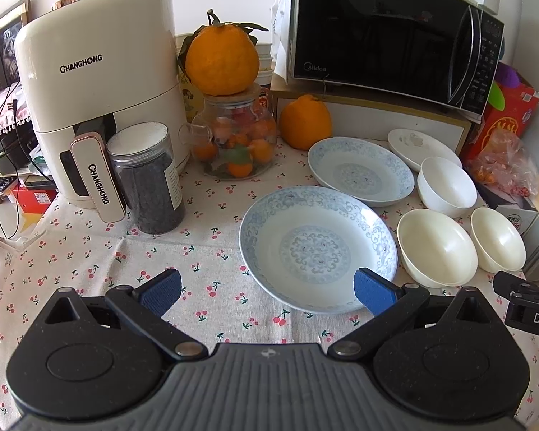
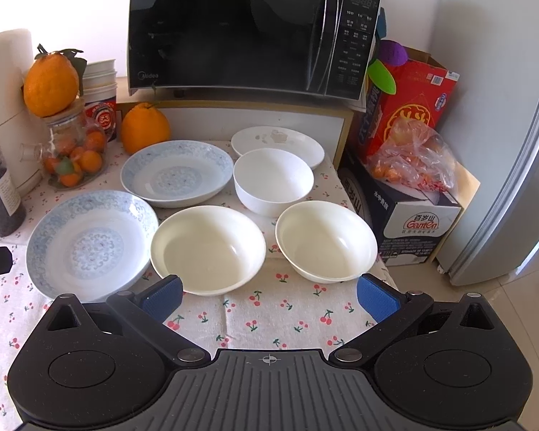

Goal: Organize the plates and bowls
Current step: 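Move both tools toward the rim of the large blue-patterned plate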

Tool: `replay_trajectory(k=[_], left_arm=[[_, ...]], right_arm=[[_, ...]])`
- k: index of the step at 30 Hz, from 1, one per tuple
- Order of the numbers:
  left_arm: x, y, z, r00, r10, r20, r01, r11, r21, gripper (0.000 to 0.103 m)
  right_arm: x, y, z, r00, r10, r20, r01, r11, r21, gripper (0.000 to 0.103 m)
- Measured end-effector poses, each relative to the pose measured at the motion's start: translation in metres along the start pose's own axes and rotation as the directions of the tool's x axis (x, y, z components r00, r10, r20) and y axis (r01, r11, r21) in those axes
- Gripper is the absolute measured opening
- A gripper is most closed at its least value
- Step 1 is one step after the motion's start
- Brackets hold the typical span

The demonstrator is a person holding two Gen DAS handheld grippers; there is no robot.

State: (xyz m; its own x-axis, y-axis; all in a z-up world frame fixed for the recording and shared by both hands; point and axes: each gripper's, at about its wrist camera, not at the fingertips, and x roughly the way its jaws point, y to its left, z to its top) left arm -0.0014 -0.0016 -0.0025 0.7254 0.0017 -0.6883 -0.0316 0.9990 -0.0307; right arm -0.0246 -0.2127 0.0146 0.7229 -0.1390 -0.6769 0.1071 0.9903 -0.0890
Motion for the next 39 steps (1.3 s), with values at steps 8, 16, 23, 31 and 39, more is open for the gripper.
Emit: replay_trajectory(k=[8, 16, 23, 31, 39], left_arm=[[0.004, 0.004, 0.002, 1.000, 0.002, -0.015, -0.002, 1.000, 0.000, 0.103], [0.006, 0.006, 0.003, 1.000, 0.009, -0.026, -0.009, 1.000, 0.003, 0.102], [0.008, 0.008, 0.004, 0.999, 0.012, -0.045, -0.012, 1.000, 0.002, 0.101], [0.008, 0.007, 0.003, 0.999, 0.010, -0.039, -0.010, 1.000, 0.006, 0.101], [0.012, 0.009, 0.003, 0.998, 0.009, -0.057, -0.009, 1.000, 0.002, 0.097]], right_arm=[[0.000, 0.002, -0.002, 1.000, 0.000, 0.004, 0.000, 1.000, -0.008, 0.103], [-0.001, 0.001, -0.002, 1.000, 0.023, -0.001, -0.023, 1.000, 0.001, 0.103], [-0.001, 0.002, -0.002, 0.999, 0.037, -0.001, -0.037, 0.999, 0.008, 0.103], [-0.002, 0.002, -0.003, 0.999, 0.034, 0.014, -0.034, 0.999, 0.003, 0.098], [0.002, 0.000, -0.004, 0.997, 0.083, -0.002, -0.083, 0.996, 0.028, 0.088]])
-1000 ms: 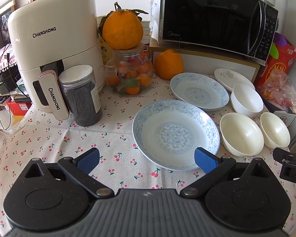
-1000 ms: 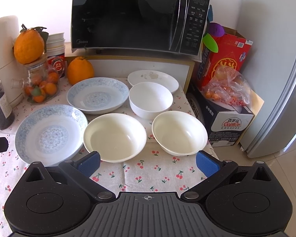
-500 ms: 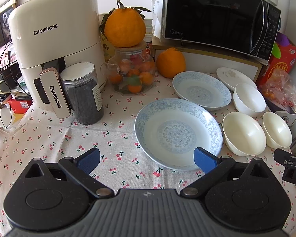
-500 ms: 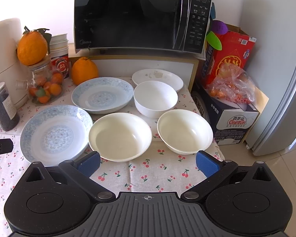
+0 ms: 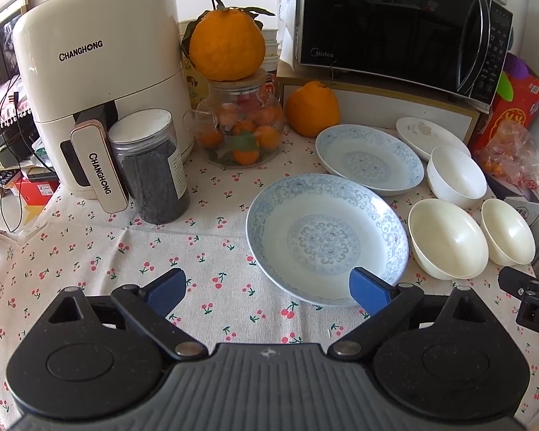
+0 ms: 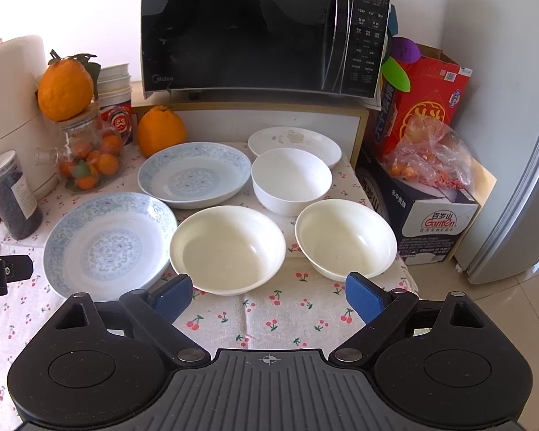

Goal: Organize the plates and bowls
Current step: 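Move both tools toward the rim of the large blue-patterned plate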

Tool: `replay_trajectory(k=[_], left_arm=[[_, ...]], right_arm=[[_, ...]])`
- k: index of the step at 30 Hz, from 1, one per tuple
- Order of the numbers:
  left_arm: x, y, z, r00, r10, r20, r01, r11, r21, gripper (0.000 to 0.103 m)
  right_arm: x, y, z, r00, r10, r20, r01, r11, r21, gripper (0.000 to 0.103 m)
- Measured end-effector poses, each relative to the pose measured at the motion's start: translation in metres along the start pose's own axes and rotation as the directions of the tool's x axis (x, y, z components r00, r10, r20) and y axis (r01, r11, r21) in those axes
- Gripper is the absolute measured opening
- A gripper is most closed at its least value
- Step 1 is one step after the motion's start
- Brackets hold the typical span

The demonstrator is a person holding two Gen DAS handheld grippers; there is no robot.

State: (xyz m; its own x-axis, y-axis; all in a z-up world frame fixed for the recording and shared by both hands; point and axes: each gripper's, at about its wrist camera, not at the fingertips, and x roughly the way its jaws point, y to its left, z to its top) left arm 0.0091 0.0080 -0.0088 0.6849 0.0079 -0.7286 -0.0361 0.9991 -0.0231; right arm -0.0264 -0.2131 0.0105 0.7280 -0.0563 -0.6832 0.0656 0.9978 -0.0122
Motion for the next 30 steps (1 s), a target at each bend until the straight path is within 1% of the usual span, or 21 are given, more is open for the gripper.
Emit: replay_trajectory(k=[1, 5, 7, 13, 17, 19, 21, 24, 28, 30], left_arm=[[0.000, 0.001, 0.000, 1.000, -0.001, -0.003, 0.001, 1.000, -0.002, 0.096], [0.001, 0.002, 0.000, 1.000, -0.003, -0.003, 0.003, 1.000, -0.007, 0.095], [0.000, 0.001, 0.000, 1.000, -0.004, -0.004, 0.004, 1.000, -0.004, 0.095], [0.001, 0.001, 0.000, 1.000, -0.006, -0.010, 0.006, 1.000, -0.002, 0.093], [0.004, 0.003, 0.000, 1.000, -0.002, -0.014, 0.002, 1.000, -0.008, 0.089], [0.006, 0.006, 0.001, 1.000, -0.001, -0.020, 0.000, 1.000, -0.017, 0.087], [0.007, 0.009, 0.002, 1.000, -0.004, -0.026, 0.004, 0.999, -0.031, 0.085], [0.011, 0.012, 0.003, 0.999, -0.010, -0.037, 0.008, 0.999, -0.051, 0.082], [0.019, 0.016, 0.004, 0.998, -0.015, -0.061, 0.011, 0.998, -0.067, 0.077], [0.024, 0.019, 0.005, 0.996, -0.019, -0.083, 0.012, 0.997, -0.078, 0.074]], right_arm=[[0.000, -0.001, 0.000, 1.000, 0.012, -0.004, -0.012, 1.000, 0.012, 0.085], [0.003, -0.002, -0.001, 0.999, 0.045, -0.016, -0.044, 0.998, 0.043, 0.078], [0.003, -0.002, -0.001, 0.998, 0.055, -0.021, -0.054, 0.997, 0.051, 0.073], [0.004, -0.001, -0.004, 0.994, 0.101, -0.030, -0.098, 0.992, 0.078, 0.072], [0.008, 0.002, -0.006, 0.983, 0.173, -0.057, -0.165, 0.979, 0.120, 0.072], [0.011, 0.002, -0.007, 0.979, 0.195, -0.067, -0.184, 0.973, 0.139, 0.066], [0.014, 0.001, -0.007, 0.972, 0.220, -0.076, -0.205, 0.964, 0.172, 0.064], [0.019, -0.001, -0.008, 0.962, 0.257, -0.092, -0.232, 0.948, 0.217, 0.058], [0.023, 0.000, -0.007, 0.952, 0.292, -0.095, -0.260, 0.931, 0.257, 0.058], [0.026, -0.001, -0.007, 0.944, 0.315, -0.096, -0.275, 0.915, 0.294, 0.058]])
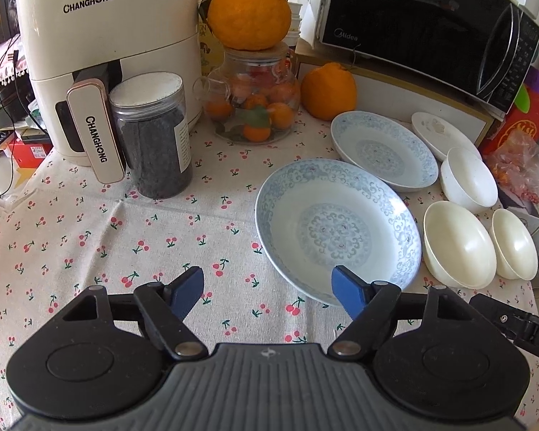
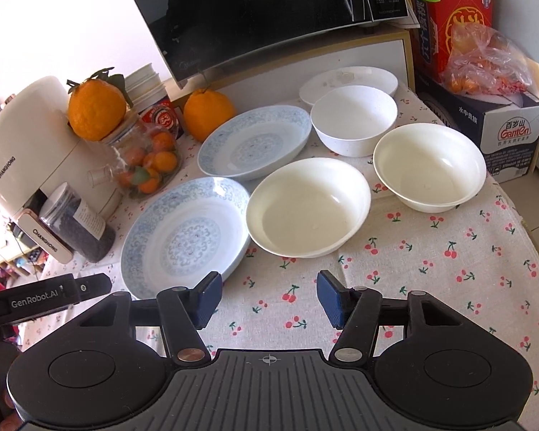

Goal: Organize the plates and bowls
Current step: 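Move both tools toward the rim of the large blue-patterned plate, then close both tools on the rim of the large blue-patterned plate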

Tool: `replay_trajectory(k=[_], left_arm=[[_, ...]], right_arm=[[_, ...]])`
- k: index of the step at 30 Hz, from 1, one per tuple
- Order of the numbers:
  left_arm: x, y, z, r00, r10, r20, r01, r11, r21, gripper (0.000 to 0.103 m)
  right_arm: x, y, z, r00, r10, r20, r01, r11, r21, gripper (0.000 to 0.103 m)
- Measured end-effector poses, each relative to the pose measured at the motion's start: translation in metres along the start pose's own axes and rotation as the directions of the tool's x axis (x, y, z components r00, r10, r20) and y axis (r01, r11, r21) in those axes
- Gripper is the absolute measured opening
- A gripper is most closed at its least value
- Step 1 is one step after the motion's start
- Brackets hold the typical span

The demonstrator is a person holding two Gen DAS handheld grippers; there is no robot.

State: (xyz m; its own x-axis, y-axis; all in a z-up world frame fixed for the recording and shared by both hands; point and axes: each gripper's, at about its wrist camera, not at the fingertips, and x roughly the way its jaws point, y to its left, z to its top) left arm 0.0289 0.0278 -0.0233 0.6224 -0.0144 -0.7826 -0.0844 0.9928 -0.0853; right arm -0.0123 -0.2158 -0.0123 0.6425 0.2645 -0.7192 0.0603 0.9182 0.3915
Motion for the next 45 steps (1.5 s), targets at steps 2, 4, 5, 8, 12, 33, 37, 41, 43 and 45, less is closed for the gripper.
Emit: replay_trajectory(k=[2, 4, 5, 8, 12, 33, 37, 41, 43, 45], left_arm=[[0.005, 0.003, 0.002, 1.000, -0.004, -0.009, 0.004, 1.000, -0.009, 0.070], [0.009, 0.004, 0.005, 1.000, -0.003, -0.018, 0.003, 1.000, -0.011, 0.070], [0.012, 0.005, 0.006, 1.000, -0.009, -0.025, 0.008, 1.000, -0.017, 0.068], [0.021, 0.008, 0.008, 0.998, -0.027, -0.053, 0.024, 0.999, -0.044, 0.062], [0.032, 0.011, 0.011, 0.995, -0.056, -0.081, 0.050, 0.996, -0.071, 0.061], [0.066, 0.028, 0.026, 0.989, -0.101, -0.106, 0.083, 0.983, -0.162, 0.056], [0.069, 0.028, 0.027, 0.987, -0.116, -0.110, 0.096, 0.980, -0.173, 0.055], [0.075, 0.027, 0.028, 0.986, -0.113, -0.120, 0.092, 0.982, -0.165, 0.053], [0.077, 0.028, 0.028, 0.986, -0.111, -0.125, 0.090, 0.982, -0.166, 0.050], [0.080, 0.029, 0.028, 0.985, -0.117, -0.129, 0.094, 0.980, -0.174, 0.047]], right_arm=[[0.004, -0.002, 0.001, 0.999, 0.026, -0.021, -0.025, 0.999, 0.040, 0.058], [0.010, -0.002, 0.000, 0.998, 0.037, -0.041, -0.034, 0.997, 0.072, 0.058], [0.013, -0.001, 0.000, 0.998, 0.044, -0.048, -0.040, 0.996, 0.082, 0.058], [0.022, 0.003, -0.002, 0.996, 0.058, -0.067, -0.051, 0.993, 0.105, 0.058], [0.030, 0.005, -0.001, 0.994, 0.088, -0.072, -0.076, 0.986, 0.151, 0.058], [0.070, 0.010, 0.003, 0.987, 0.120, -0.109, -0.086, 0.957, 0.276, 0.059], [0.072, 0.010, 0.003, 0.987, 0.121, -0.102, -0.087, 0.955, 0.285, 0.059], [0.076, 0.011, 0.003, 0.989, 0.108, -0.100, -0.077, 0.958, 0.277, 0.058], [0.077, 0.012, 0.003, 0.990, 0.104, -0.096, -0.074, 0.958, 0.278, 0.051], [0.078, 0.012, 0.003, 0.991, 0.097, -0.092, -0.068, 0.958, 0.277, 0.047]])
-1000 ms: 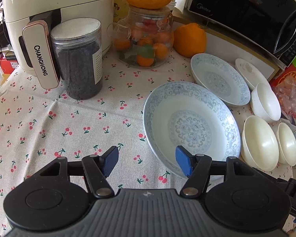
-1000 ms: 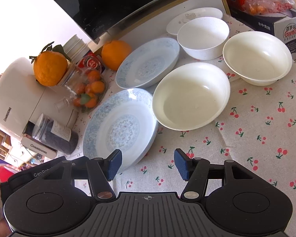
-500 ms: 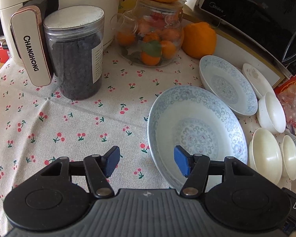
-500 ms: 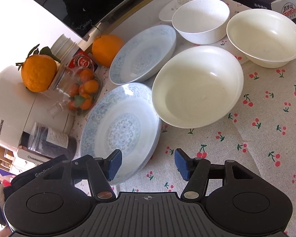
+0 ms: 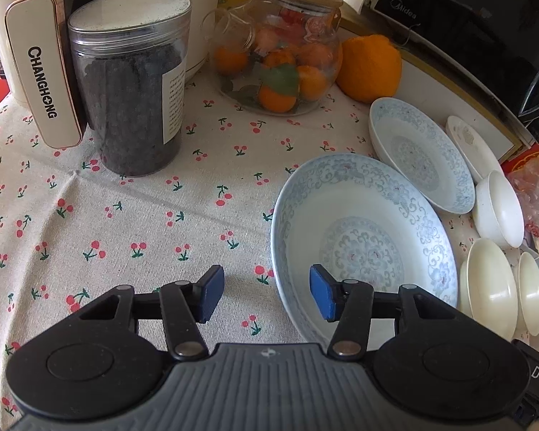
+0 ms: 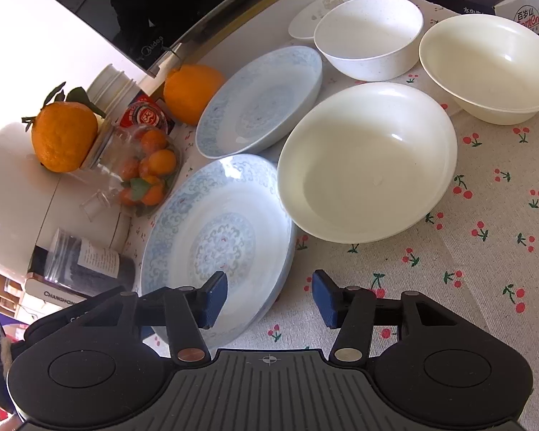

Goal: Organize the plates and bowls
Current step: 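Close both tools on the rim of the large blue-patterned plate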

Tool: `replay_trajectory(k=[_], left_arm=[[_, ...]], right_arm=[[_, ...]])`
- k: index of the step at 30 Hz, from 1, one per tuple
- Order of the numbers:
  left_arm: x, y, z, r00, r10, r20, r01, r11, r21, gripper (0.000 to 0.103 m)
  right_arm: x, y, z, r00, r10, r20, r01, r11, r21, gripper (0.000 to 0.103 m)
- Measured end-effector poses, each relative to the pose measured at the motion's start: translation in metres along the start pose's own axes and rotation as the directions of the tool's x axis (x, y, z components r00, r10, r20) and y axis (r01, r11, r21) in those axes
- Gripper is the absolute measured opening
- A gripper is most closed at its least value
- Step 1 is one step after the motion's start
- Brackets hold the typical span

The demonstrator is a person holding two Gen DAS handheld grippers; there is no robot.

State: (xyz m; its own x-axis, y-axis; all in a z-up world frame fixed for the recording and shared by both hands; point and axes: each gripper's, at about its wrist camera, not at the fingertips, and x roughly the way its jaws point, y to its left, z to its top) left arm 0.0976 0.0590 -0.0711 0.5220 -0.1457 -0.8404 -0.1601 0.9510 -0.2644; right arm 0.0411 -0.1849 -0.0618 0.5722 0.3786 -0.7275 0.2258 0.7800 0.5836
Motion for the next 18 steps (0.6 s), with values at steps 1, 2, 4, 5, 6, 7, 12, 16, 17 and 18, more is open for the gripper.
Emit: replay_trajectory(k=[1, 2, 4, 5, 6, 7, 12, 16, 17, 18], left_arm=[[0.000, 0.001, 0.000, 1.000, -0.005, 0.001, 0.005, 1.000, -0.004, 0.046], [0.001, 0.001, 0.001, 1.000, -0.009, 0.004, 0.009, 1.000, -0.006, 0.045], [0.001, 0.001, 0.001, 1.000, -0.010, 0.008, 0.010, 1.000, -0.001, 0.043], [0.001, 0.000, 0.001, 1.000, -0.012, 0.010, 0.012, 1.000, 0.003, 0.042], [0.002, -0.001, 0.001, 1.000, -0.014, 0.011, 0.014, 1.000, 0.008, 0.041], [0.003, -0.001, 0.000, 1.000, -0.014, 0.011, 0.014, 1.000, 0.012, 0.040], [0.006, -0.005, 0.000, 1.000, -0.025, 0.019, 0.025, 0.999, 0.036, 0.033], [0.007, -0.005, -0.001, 0.998, -0.057, 0.026, 0.056, 0.997, 0.044, 0.017], [0.007, -0.006, -0.001, 0.998, -0.052, 0.027, 0.051, 0.998, 0.048, 0.017], [0.007, -0.006, -0.001, 0.998, -0.052, 0.028, 0.050, 0.997, 0.051, 0.016]], right_arm=[[0.001, 0.000, 0.000, 1.000, -0.001, 0.002, 0.001, 1.000, 0.002, 0.045], [0.002, 0.000, 0.001, 1.000, -0.002, 0.004, 0.002, 1.000, 0.003, 0.043], [0.004, 0.000, 0.001, 1.000, -0.007, 0.007, 0.007, 1.000, 0.003, 0.040], [0.005, 0.000, 0.001, 1.000, -0.009, 0.009, 0.009, 1.000, 0.004, 0.039], [0.005, 0.000, 0.001, 1.000, -0.010, 0.012, 0.010, 1.000, 0.005, 0.037], [0.006, 0.000, 0.001, 1.000, -0.012, 0.016, 0.012, 1.000, 0.006, 0.036], [0.014, 0.000, 0.001, 1.000, -0.025, 0.018, 0.025, 1.000, -0.005, 0.026], [0.017, 0.001, 0.001, 0.999, -0.031, 0.019, 0.032, 0.999, -0.030, 0.017], [0.017, 0.002, 0.000, 0.999, -0.037, 0.020, 0.038, 0.999, -0.036, 0.016], [0.017, 0.002, 0.001, 0.999, -0.040, 0.020, 0.041, 0.998, -0.038, 0.015]])
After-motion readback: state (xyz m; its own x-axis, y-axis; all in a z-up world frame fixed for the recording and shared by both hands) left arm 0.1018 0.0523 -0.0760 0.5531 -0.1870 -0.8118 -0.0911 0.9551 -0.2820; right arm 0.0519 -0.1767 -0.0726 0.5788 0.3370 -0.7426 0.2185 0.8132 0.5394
